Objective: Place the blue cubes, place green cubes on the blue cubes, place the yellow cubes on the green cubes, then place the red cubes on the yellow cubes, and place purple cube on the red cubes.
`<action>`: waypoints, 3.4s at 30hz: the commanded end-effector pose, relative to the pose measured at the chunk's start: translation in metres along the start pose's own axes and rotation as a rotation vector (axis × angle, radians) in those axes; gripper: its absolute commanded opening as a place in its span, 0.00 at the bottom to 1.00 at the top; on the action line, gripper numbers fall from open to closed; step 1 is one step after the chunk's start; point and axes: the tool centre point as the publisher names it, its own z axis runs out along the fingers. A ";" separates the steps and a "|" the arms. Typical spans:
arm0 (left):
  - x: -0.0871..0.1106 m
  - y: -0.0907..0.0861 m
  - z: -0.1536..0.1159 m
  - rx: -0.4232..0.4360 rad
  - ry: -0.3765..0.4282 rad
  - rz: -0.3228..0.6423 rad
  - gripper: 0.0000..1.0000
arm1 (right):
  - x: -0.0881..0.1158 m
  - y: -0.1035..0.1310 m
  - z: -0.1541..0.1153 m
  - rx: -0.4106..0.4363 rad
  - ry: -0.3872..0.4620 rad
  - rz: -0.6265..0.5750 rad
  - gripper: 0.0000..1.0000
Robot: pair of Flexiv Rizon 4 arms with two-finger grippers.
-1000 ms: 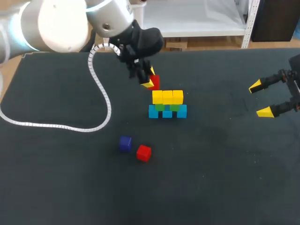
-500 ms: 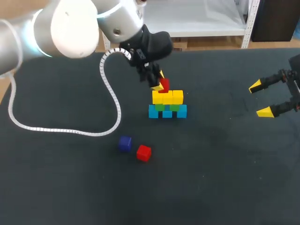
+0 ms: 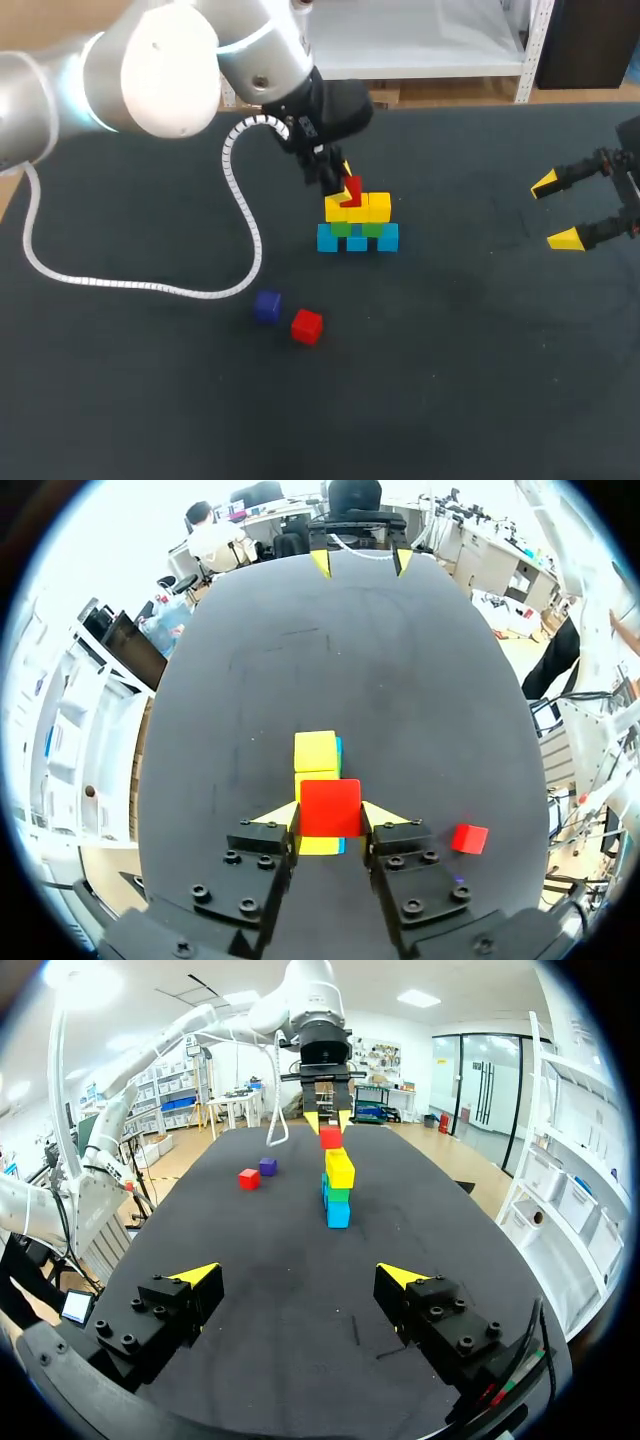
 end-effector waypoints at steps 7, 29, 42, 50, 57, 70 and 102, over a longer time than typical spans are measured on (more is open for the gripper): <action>0.000 0.004 0.002 0.005 0.007 -0.003 0.00 | 0.001 -0.001 0.001 -0.001 -0.002 -0.001 1.00; 0.003 0.006 0.004 0.015 0.016 -0.014 0.00 | 0.001 -0.001 0.001 -0.001 -0.002 -0.001 1.00; 0.004 0.006 0.005 0.020 0.019 -0.014 0.11 | 0.001 -0.001 0.001 -0.001 -0.002 -0.001 1.00; 0.004 0.007 0.005 0.022 0.018 -0.012 0.20 | 0.001 -0.001 0.001 -0.001 -0.002 -0.001 1.00; 0.004 0.007 0.005 0.023 0.017 -0.013 0.23 | 0.001 -0.001 0.001 -0.001 -0.002 -0.001 1.00; 0.005 0.007 0.004 0.025 0.016 -0.010 0.33 | 0.001 -0.001 0.001 -0.001 -0.002 -0.001 1.00; 0.004 0.007 0.006 0.027 0.015 -0.011 0.40 | 0.001 -0.001 0.001 -0.001 -0.002 -0.001 1.00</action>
